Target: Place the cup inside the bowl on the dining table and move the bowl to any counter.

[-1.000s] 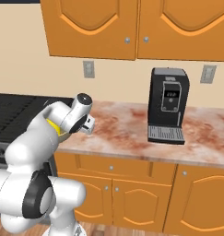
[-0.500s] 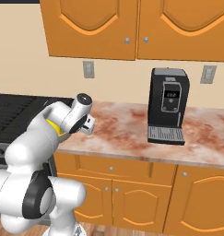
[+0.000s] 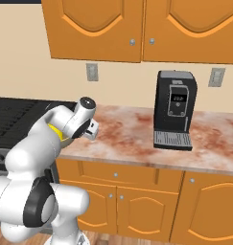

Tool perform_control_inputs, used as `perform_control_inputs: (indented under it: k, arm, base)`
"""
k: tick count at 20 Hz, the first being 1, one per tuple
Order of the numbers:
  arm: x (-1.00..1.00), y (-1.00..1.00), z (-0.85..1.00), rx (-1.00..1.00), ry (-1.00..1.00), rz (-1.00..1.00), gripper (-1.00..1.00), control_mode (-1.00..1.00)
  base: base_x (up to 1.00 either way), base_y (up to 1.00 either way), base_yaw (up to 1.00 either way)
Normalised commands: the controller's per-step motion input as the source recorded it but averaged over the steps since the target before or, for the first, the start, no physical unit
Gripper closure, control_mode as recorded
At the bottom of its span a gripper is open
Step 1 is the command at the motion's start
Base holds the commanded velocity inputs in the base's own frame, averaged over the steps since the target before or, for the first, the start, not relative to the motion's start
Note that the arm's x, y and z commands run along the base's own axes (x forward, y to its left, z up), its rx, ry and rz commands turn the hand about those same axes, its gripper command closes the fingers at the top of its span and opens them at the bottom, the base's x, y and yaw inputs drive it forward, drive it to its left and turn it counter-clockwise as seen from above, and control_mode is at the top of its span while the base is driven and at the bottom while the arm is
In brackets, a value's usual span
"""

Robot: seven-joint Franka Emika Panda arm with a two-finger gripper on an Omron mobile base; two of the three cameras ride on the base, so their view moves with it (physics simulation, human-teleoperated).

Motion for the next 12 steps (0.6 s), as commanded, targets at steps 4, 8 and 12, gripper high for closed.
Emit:
perform_control_inputs:
  k: [4,8,12]
  arm:
    - [0.0,0.0,0.0,0.0,0.0,0.0,1.0,-1.0]
    - [0.0,0.0,0.0,0.02,0.0,0.0,1.0,-1.0]
    - [0.0,-0.06,-0.03,0.06,0.0,0.0,1.0,-1.0]
  base:
    - [0.0,0.0,0.0]
    - [0.0,0.0,0.0]
    - [0.0,0.0,0.0]
